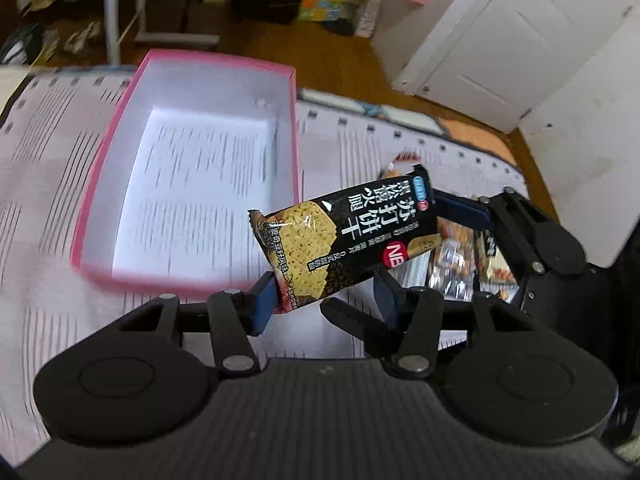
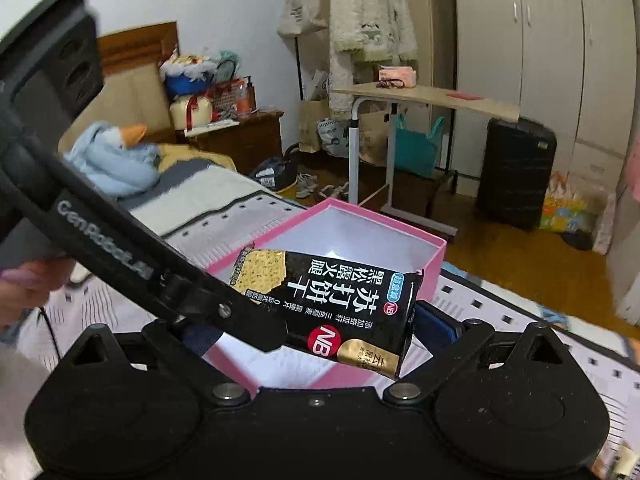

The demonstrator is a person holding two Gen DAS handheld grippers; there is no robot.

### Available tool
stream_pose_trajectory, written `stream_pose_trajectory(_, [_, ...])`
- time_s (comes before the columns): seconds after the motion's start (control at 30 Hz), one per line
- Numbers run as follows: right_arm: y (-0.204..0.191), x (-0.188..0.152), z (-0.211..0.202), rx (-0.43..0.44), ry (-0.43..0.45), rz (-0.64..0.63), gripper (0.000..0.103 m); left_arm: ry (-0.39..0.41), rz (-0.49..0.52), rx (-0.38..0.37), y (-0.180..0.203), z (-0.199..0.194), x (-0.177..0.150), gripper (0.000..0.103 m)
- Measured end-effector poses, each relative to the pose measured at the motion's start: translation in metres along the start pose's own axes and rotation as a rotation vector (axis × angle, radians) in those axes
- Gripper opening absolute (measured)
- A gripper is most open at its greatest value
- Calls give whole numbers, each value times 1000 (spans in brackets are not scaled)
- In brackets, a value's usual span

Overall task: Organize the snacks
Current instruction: 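Carry the black cracker pack into the pink box and open the left tool, then move the left tool to the white wrapped bar and grasp it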

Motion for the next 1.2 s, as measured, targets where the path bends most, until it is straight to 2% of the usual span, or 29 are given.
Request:
stream_pose_trajectory(0.17, [18,12,47,33,-40,-8,97,51,-50,-51,-37,16,40,53])
stream_pose_trajectory(0.37, [39,16,117,74,-157,-60,95,60,-148,-27,-80,59,66,53])
stream_pose_trajectory(0.5, [30,5,144,46,-206,-205,93,87,-182,17,-103,89,66,53])
stream_pose_trajectory(0.57, [27,5,153,32,-223,-248,93,67,-209,36,-111,102,62,53])
stream_pose_trajectory(0.67, [25,6,155,-32,-221,-304,93,75,-194,68,-116,110,61,53])
stream_pose_trajectory(0.77, [23,3,142,-104,-198,-361,93,94,-236,76,-120,114,59,58])
stream_pose_trajectory(0.87, [21,-1,111,-90,-163,-332,93,117,-214,175,-120,111,56,62])
stream_pose_trajectory(0.93, [23,-4,85,-94,-126,-308,93,139,-180,222,-116,103,53,67])
stream_pose_trajectory(1.0, [29,-9,55,-107,-90,-262,93,146,-162,258,-112,94,49,68])
stream_pose_trajectory(1.13, [49,-21,-7,-139,-11,-145,93,142,-110,231,-90,68,38,66])
stream_pose_trajectory(1.2, [64,-28,-30,-168,-7,-89,93,139,-97,205,-74,54,30,66])
Point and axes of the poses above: each gripper's, at about its wrist camera, not at the fingertips, and z roughly the way its jaws point, y to its right, x to its top, the point moved 7 cm from there along z, roughly the way its jaws point, and after that the axes turned 1 degree about -x, right-handed, at the moved point
